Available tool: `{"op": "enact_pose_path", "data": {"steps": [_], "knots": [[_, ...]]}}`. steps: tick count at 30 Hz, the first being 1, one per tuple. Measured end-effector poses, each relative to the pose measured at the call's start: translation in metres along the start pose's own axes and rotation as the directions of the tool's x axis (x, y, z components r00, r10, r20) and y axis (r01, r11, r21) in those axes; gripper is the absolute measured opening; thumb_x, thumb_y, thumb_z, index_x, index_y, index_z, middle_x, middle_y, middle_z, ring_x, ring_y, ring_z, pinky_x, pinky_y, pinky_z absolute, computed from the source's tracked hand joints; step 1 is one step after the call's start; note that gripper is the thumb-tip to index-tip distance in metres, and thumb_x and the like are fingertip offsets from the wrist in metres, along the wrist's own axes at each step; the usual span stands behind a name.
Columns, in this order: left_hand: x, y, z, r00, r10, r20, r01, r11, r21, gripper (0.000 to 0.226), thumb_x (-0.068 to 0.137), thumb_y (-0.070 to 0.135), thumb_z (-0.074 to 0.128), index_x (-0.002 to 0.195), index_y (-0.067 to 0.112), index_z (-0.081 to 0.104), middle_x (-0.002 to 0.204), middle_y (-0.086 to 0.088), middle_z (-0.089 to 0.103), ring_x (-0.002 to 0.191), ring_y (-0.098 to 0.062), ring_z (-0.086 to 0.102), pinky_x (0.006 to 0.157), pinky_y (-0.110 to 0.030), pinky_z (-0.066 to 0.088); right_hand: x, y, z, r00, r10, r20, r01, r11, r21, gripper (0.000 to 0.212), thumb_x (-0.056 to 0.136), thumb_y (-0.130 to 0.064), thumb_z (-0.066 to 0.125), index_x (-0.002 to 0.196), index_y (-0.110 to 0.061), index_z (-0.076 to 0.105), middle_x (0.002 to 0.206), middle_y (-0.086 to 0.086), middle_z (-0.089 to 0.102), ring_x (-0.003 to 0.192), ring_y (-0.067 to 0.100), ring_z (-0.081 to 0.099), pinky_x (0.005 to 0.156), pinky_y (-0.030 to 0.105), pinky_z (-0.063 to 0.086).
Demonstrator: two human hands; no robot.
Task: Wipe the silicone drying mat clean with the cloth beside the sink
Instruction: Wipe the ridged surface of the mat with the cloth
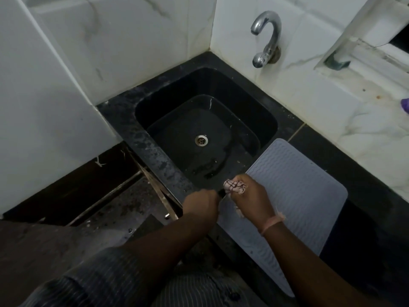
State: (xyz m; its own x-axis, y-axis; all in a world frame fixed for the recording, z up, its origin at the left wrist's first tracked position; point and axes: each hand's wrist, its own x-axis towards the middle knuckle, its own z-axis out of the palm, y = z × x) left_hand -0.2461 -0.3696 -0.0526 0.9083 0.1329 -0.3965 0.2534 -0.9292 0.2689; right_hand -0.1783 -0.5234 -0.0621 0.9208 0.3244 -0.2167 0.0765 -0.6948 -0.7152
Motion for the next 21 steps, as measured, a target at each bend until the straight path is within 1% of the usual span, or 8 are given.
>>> {"op": "enact_pose_path", "data": {"steps": [1,4,6,8,11,15,18,21], "knots": [[0.001,0.002,0.0,1.0,0.011,-0.017,-0.011,1.0,-0.015,0.018,0.093,0.028,0.061,0.102,0.015,0.07,0.104,-0.009,0.072,0.099,-0.031,0.071,0.074,-0.035,0.051,-0.005,-0.003,0.003,0.999,0.022,0.029,-0.023,0.999,0.034,0.021,0.081,-0.012,0.076,0.091,-0.027,0.067,0.083,-0.009,0.072,0.078,0.003,0.068,0.072,0.031,0.058],[0.002,0.006,0.005,0.998,0.051,-0.044,-0.053,0.998,-0.037,0.02,0.096,0.033,0.056,0.099,0.017,0.069,0.101,-0.007,0.071,0.096,-0.031,0.07,0.075,-0.036,0.053,-0.015,-0.002,0.01,0.997,0.032,0.067,-0.033,0.999,0.007,0.02,0.08,-0.009,0.071,0.09,-0.026,0.066,0.081,-0.008,0.072,0.076,0.002,0.067,0.071,0.03,0.057],[0.002,0.005,0.009,0.996,0.077,-0.053,-0.077,0.997,0.006,0.02,0.098,0.031,0.054,0.098,0.017,0.068,0.1,-0.007,0.07,0.093,-0.031,0.07,0.073,-0.036,0.053,-0.014,0.003,0.009,0.997,0.022,0.068,-0.021,1.0,-0.017,0.019,0.082,-0.01,0.071,0.088,-0.027,0.064,0.079,-0.008,0.071,0.074,0.002,0.066,0.069,0.03,0.055],[0.003,0.006,0.01,0.995,0.087,-0.046,-0.084,0.994,0.066,0.018,0.098,0.026,0.053,0.098,0.015,0.068,0.097,-0.007,0.07,0.09,-0.031,0.07,0.07,-0.035,0.054,-0.006,0.007,0.005,0.997,-0.028,0.065,0.031,0.998,-0.048,0.016,0.085,-0.017,0.073,0.087,-0.029,0.062,0.08,-0.01,0.069,0.075,0.001,0.064,0.069,0.029,0.053],[0.004,0.015,0.005,0.997,0.071,-0.032,-0.066,0.989,0.132,0.021,0.1,0.02,0.05,0.102,0.012,0.069,0.1,-0.008,0.071,0.093,-0.031,0.071,0.074,-0.035,0.055,0.009,0.011,-0.003,0.995,-0.073,0.061,0.077,0.995,-0.067,0.013,0.087,-0.031,0.075,0.088,-0.029,0.062,0.082,-0.01,0.068,0.077,0.001,0.063,0.068,0.027,0.051],[0.005,0.029,-0.002,0.997,0.047,-0.053,-0.037,0.984,0.173,0.022,0.102,0.02,0.048,0.104,0.015,0.07,0.104,-0.007,0.071,0.097,-0.029,0.07,0.075,-0.035,0.053,0.021,0.015,-0.015,0.993,-0.109,0.05,0.113,0.99,-0.081,0.012,0.088,-0.03,0.073,0.086,-0.026,0.062,0.082,-0.008,0.066,0.076,0.003,0.062,0.068,0.028,0.049],[0.008,0.032,-0.005,0.999,0.01,-0.036,-0.005,0.988,0.154,0.023,0.104,0.025,0.048,0.103,0.017,0.069,0.102,-0.005,0.07,0.094,-0.025,0.07,0.079,-0.034,0.058,0.033,0.022,-0.028,0.993,-0.108,0.037,0.111,0.99,-0.086,0.016,0.092,-0.033,0.071,0.083,-0.027,0.06,0.079,-0.008,0.063,0.074,0.002,0.06,0.064,0.025,0.043],[0.008,0.037,-0.008,1.0,-0.01,0.004,0.009,0.987,0.161,0.022,0.104,0.026,0.049,0.102,0.015,0.068,0.092,-0.002,0.066,0.089,-0.021,0.069,0.073,-0.034,0.056,0.048,0.03,-0.045,0.997,-0.074,-0.018,0.072,0.994,-0.084,0.012,0.094,-0.036,0.069,0.088,-0.028,0.062,0.082,-0.009,0.065,0.078,0.005,0.063,0.069,0.028,0.05]]}}
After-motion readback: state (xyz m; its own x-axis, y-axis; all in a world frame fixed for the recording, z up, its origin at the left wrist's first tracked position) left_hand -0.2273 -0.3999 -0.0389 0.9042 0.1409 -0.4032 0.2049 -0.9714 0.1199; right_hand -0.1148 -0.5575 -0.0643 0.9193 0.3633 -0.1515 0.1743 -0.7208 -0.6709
